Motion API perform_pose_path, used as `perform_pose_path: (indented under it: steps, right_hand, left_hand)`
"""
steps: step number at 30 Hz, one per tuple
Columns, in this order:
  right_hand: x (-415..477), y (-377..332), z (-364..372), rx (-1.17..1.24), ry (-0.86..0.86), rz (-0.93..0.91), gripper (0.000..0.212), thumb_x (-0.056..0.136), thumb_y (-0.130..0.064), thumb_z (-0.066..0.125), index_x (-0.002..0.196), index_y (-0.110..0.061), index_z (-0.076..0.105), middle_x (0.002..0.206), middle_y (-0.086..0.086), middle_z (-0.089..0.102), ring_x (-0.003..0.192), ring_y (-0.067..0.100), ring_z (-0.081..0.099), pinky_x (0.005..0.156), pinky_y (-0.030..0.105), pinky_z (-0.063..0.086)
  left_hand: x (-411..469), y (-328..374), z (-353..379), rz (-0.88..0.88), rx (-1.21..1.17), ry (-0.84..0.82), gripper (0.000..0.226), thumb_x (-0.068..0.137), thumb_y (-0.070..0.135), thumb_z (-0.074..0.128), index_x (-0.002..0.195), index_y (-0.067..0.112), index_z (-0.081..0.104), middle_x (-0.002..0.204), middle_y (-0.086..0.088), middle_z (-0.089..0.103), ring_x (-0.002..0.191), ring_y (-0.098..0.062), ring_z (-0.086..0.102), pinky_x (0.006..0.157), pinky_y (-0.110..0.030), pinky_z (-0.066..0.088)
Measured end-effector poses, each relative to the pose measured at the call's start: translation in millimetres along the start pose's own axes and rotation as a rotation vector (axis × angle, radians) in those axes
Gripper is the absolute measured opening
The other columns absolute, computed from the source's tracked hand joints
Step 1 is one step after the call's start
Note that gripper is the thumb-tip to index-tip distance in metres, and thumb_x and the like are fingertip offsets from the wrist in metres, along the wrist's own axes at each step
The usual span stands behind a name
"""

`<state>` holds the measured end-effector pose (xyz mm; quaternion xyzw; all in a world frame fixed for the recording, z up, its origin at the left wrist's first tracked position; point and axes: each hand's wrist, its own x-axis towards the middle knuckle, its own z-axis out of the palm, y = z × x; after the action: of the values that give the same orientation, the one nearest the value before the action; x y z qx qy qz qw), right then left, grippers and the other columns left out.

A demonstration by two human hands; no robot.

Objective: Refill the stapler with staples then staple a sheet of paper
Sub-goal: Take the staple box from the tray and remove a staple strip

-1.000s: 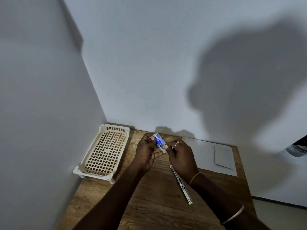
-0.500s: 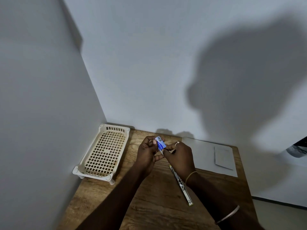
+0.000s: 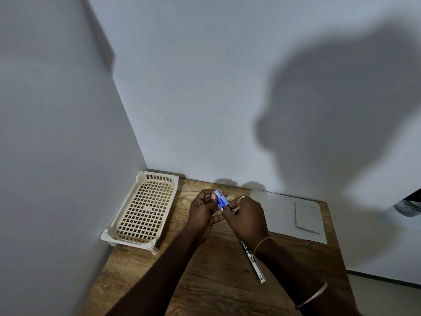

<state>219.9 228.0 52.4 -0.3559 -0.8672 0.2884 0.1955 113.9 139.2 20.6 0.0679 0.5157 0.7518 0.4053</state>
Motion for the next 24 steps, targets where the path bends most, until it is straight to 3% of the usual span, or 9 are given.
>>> perform_pose_path:
  steps: [9,14,17,20,24]
  right_hand:
    - [-2.6,7.5,-2.7,-0.019,-0.047,-0.135,0.013,0.081,-0.026,0.068,0.071,-0.018,0.065,0.080,-0.005,0.064,0.073,0.012,0.060,0.067,0.034,0.051]
    - [-4.0,9.6,-1.1,0.111,0.009,-0.109,0.017,0.077,-0.024,0.069,0.068,-0.020,0.055,0.065,-0.006,0.061,0.064,0.009,0.059,0.058,0.028,0.049]
    - [0.1,16.6,-1.8,0.245,0.060,-0.025,0.020,0.075,-0.013,0.073,0.067,-0.016,0.054,0.062,-0.003,0.060,0.061,0.011,0.059,0.057,0.028,0.048]
    - [1.3,31.1,-5.2,0.325,0.075,0.063,0.017,0.077,-0.007,0.073,0.074,-0.017,0.060,0.067,-0.004,0.063,0.066,0.008,0.061,0.061,0.024,0.049]
    - [-8.7,46.7,-3.3,0.275,-0.077,0.064,0.019,0.082,-0.009,0.074,0.096,-0.022,0.072,0.069,-0.005,0.070,0.068,0.003,0.066,0.071,0.025,0.056]
  left_hand:
    - [2.3,-5.8,-5.0,-0.040,-0.001,0.027,0.016,0.105,0.005,0.052,0.108,0.011,0.066,0.114,-0.012,0.078,0.093,-0.025,0.078,0.069,-0.041,0.062]
    - [4.0,-8.9,-7.1,-0.056,-0.013,0.051,0.014,0.105,0.006,0.053,0.109,0.008,0.066,0.111,-0.012,0.079,0.092,-0.026,0.079,0.068,-0.040,0.063]
    - [3.6,-10.2,-7.4,-0.065,-0.056,0.066,0.015,0.105,0.009,0.054,0.104,0.008,0.069,0.109,-0.014,0.079,0.091,-0.029,0.079,0.067,-0.040,0.063]
    - [4.6,-9.9,-10.1,-0.066,-0.104,0.081,0.016,0.106,0.012,0.054,0.106,0.005,0.069,0.109,-0.017,0.078,0.092,-0.032,0.078,0.071,-0.044,0.064]
    - [6.9,-8.9,-13.4,-0.062,-0.138,0.110,0.020,0.106,0.014,0.054,0.113,-0.001,0.065,0.110,-0.019,0.077,0.092,-0.034,0.078,0.072,-0.045,0.064]
